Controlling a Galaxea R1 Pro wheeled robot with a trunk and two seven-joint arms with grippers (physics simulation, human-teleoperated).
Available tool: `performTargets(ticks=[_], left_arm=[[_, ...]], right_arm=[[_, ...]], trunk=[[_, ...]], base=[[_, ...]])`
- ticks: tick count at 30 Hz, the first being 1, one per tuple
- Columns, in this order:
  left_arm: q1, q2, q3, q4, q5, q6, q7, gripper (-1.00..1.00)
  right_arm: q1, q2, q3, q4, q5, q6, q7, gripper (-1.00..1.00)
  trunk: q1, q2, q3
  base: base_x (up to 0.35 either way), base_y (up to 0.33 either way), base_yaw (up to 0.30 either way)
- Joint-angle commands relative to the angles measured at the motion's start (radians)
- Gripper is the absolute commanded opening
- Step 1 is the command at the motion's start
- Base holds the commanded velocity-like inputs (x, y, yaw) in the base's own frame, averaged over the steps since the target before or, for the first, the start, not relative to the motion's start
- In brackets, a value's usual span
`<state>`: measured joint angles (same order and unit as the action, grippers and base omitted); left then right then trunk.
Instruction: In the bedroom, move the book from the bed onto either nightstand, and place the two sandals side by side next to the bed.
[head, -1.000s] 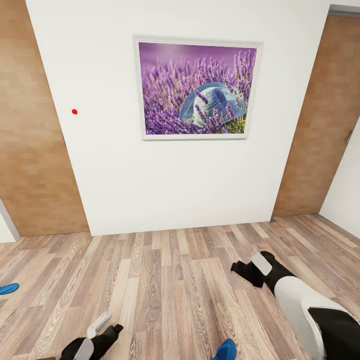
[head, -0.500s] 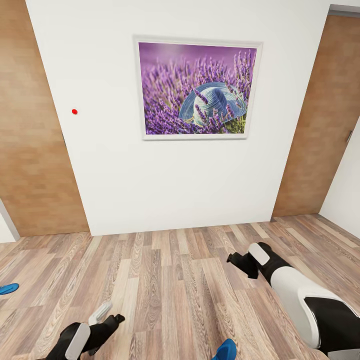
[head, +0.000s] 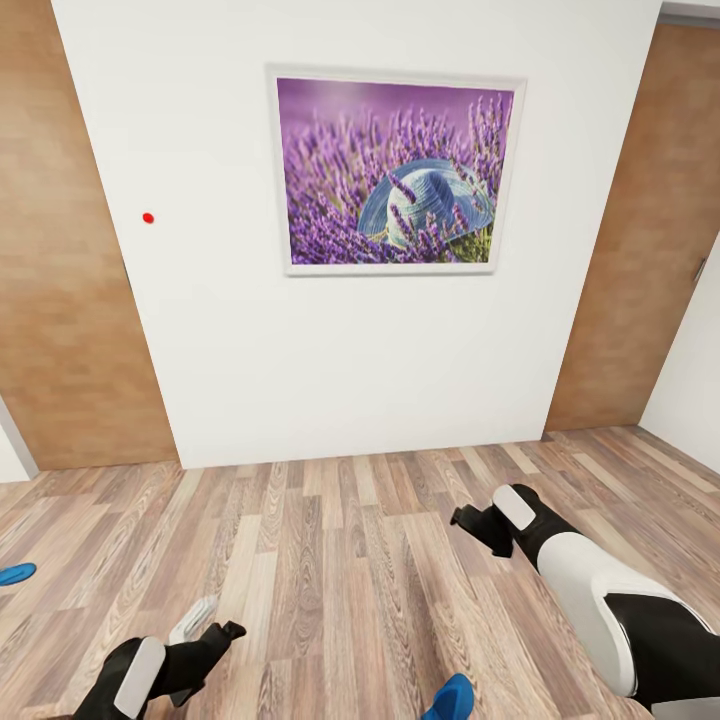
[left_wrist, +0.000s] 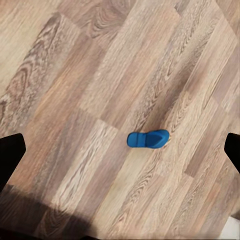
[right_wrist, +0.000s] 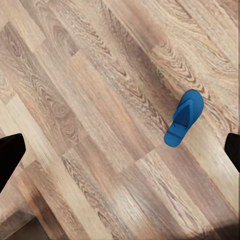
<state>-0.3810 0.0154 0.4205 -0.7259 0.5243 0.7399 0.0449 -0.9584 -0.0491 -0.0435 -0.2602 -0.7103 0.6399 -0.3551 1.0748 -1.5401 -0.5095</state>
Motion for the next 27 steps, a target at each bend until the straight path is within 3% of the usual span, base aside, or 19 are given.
performTargets(ticks=[1, 6, 11, 17, 27], left_arm=[[-0.001, 0.000, 0.003, -0.001, 0.009, 0.007, 0.004, 1.00], [-0.001, 0.000, 0.004, -0.003, 0.010, 0.013, 0.001, 1.00], [-0.001, 0.000, 0.005, -0.008, 0.011, 0.016, -0.001, 1.00], [-0.001, -0.002, 0.005, -0.025, 0.028, 0.021, -0.002, 1.00], [-0.001, 0.001, 0.004, -0.034, 0.098, 0.056, -0.001, 1.00]], right_arm=[[0.000, 0.000, -0.004, -0.002, -0.008, 0.005, -0.013, 1.00], [-0.003, -0.003, -0.004, -0.002, -0.040, 0.014, -0.064, 1.00], [-0.004, -0.004, -0.004, -0.001, -0.125, 0.019, -0.132, 1.00], [-0.005, 0.001, -0.005, 0.048, -0.196, 0.008, -0.157, 1.00], [-0.005, 0.029, -0.003, 0.125, -0.234, -0.081, -0.159, 1.00]], trunk=[[0.004, -0.008, -0.004], [0.023, -0.043, -0.020], [0.042, -0.078, -0.036], [0.065, -0.120, -0.054], [0.104, -0.190, -0.086]], base=[[0.000, 0.000, 0.000], [0.000, 0.000, 0.000], [0.000, 0.000, 0.000], [0.000, 0.000, 0.000], [0.000, 0.000, 0.000]])
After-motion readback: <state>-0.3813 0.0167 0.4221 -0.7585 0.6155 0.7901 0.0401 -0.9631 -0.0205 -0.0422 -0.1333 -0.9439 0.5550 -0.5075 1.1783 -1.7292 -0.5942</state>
